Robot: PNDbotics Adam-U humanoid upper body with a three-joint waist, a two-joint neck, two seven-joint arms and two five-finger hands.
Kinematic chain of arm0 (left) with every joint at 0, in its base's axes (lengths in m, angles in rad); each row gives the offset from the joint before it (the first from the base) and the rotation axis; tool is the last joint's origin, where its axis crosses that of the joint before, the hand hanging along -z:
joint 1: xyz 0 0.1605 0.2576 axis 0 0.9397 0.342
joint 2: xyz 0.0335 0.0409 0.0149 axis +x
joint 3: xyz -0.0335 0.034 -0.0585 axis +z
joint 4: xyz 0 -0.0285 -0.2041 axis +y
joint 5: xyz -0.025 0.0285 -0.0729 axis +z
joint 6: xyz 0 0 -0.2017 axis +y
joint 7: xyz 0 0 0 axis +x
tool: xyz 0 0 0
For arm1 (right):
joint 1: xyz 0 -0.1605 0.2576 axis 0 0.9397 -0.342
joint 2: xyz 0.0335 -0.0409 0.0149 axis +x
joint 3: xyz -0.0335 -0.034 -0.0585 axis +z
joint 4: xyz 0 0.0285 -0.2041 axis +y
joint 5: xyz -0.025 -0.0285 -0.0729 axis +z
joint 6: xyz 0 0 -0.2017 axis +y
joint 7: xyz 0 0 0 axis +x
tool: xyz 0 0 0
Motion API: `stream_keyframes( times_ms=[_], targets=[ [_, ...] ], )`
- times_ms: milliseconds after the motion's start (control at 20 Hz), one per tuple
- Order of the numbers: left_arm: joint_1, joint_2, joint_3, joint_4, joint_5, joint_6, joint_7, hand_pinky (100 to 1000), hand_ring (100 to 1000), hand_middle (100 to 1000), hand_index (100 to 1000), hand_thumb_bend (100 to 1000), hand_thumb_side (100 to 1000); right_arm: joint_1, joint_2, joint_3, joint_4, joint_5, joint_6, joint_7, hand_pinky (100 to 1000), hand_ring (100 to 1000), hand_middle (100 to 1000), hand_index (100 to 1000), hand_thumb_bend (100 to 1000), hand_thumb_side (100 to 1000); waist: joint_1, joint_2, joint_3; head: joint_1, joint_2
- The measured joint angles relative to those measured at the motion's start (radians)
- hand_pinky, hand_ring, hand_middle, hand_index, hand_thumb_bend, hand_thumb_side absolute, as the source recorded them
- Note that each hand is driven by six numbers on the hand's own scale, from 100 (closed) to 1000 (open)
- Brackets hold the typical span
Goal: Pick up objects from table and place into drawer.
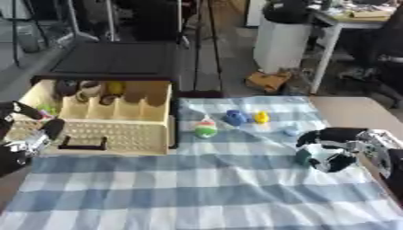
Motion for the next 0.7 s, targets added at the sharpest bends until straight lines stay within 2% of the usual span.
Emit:
stream_keyframes(
  times_ms=[150,400,700],
  targets=[
    [0.0,0.0,0.0,0.0,0.0,0.0,0.001,248,100,104,690,479,1000,0.0,0.009,-0.006,0.014,0.014,0.008,-0.011,779,835,902,929,100,338,0.001,0.003,0.0,0.0,0.0],
    [0.0,0.0,0.0,0.0,0.0,0.0,0.002,248,100,104,690,478,1000,-0.001,0.024,-0.013,0.035,0.035,0.014,-0.035,689,717,812,887,100,289,0.005,0.005,0.0,-0.001,0.0],
    [0.0,0.0,0.0,0.0,0.0,0.0,0.002,249,100,104,690,479,1000,-0.001,0.026,-0.018,0.042,0.046,0.013,-0.069,512,535,681,816,100,214,0.005,0.005,0.0,-0.001,0.0]
  ],
)
